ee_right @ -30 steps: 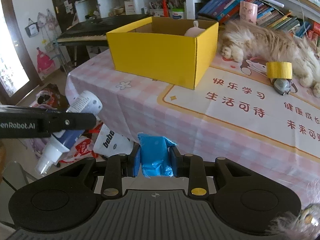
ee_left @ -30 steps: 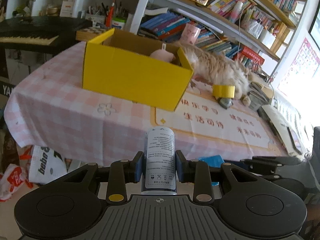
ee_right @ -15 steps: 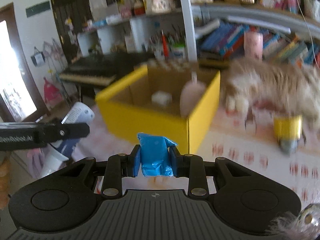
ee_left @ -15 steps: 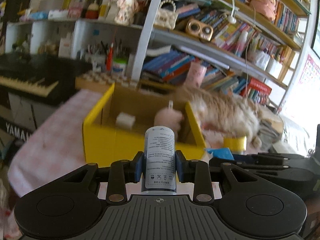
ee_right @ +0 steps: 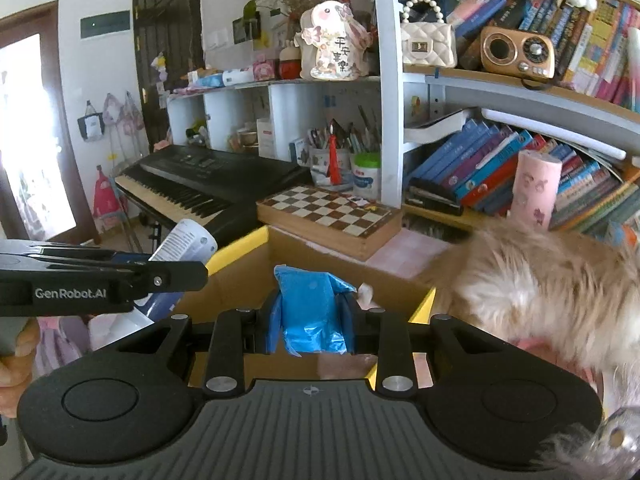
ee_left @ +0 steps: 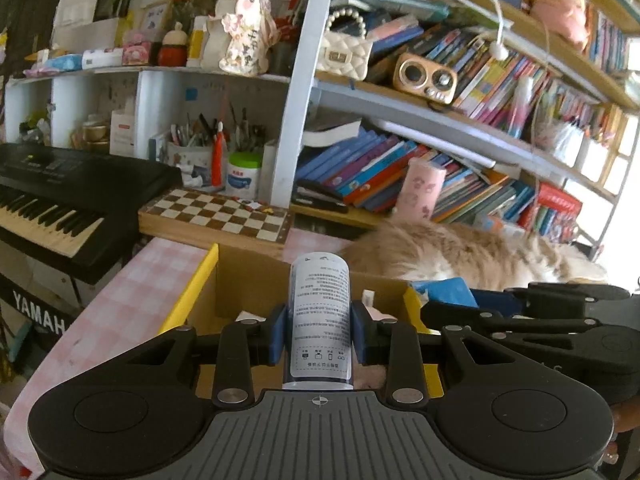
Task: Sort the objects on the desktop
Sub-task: 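Lift the cloth and spray bottle and carry both toward the yellow box, then lower the cloth and spray bottle into the yellow box and open both tools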
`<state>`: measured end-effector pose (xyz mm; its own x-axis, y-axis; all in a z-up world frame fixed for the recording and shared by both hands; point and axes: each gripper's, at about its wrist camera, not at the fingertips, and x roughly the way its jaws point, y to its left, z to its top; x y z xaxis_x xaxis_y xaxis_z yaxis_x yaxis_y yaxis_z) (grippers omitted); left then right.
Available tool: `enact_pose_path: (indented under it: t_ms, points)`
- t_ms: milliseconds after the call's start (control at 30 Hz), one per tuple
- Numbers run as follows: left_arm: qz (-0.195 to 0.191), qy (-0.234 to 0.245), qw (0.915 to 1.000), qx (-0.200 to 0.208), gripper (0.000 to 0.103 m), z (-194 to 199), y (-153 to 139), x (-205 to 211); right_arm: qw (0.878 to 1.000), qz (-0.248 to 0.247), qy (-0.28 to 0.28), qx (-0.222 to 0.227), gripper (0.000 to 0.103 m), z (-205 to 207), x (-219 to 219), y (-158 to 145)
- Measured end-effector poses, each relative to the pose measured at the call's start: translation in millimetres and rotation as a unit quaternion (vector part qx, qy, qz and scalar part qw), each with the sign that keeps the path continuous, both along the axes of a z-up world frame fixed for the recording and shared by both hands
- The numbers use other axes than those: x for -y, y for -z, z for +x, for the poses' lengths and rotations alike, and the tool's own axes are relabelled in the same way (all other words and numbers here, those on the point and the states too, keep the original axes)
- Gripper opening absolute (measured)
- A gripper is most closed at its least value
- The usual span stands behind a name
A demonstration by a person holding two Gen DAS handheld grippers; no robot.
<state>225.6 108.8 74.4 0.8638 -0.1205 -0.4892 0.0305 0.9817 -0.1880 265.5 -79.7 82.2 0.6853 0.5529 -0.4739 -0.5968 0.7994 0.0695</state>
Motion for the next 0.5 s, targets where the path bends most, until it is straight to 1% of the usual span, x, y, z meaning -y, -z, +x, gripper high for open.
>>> enact_pose_path:
  t_ms: [167,333,500]
  points:
    - [0.025,-0.007,0.9993,-0.026,0.031,31,16,5,0.999,-0.027,-0.017,-0.015,0.027,37,-9,18]
    - [0.049,-0.009,0.9969,-0.06,0.031,56,37,10,0.997,-0.058,-0.049,-0.032,0.027,59,-22,39]
    - [0.072,-0.005,0.9933,-0.09,0.031,75,55,15,0.989,-0.113,-0.092,-0.029,0.027,75,-39,58]
